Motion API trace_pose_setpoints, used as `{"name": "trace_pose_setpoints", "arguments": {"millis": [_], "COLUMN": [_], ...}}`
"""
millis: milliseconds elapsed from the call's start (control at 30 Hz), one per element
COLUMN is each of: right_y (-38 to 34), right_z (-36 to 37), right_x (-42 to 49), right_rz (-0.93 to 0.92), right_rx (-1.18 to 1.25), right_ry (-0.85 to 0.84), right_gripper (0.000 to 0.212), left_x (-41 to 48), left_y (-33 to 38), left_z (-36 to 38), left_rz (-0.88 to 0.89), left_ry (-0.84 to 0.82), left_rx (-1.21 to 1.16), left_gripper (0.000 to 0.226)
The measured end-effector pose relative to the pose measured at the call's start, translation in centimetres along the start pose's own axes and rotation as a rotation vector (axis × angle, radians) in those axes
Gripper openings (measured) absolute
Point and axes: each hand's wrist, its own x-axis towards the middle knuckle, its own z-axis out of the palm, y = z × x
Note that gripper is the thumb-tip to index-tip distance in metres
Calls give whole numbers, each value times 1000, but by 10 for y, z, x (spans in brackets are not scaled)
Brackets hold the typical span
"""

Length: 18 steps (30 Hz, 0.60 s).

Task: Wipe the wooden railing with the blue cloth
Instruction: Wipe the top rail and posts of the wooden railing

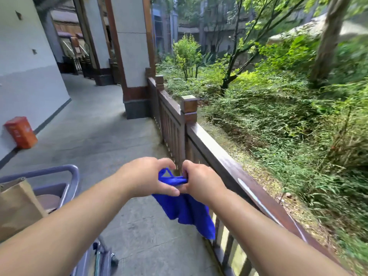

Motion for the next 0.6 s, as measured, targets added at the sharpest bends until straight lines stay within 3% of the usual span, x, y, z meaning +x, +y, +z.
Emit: {"name": "trace_pose_setpoints", "arguments": {"millis": [100,167,267,433,600], "right_y": [53,85,131,170,187], "right_z": [-23,-28,-30,-18,-11], "right_x": [-22,-36,-59,-84,-107], "right_rz": [68,127,233,398,633], "right_rx": [-73,-95,-104,-62,-68], "right_ry": [-60,-50,-5,49,38], "right_gripper": [66,54,29,20,17], "left_x": [36,56,86,134,176], "left_y": [43,65,98,139,170], "left_z": [20,34,56,87,123], "left_rz": [151,199,269,434,641], "left_ry": [-54,-29,-54,-198,-248], "left_rx": [213,246,243,173,90], "left_gripper": [33,20,16,8,24]}}
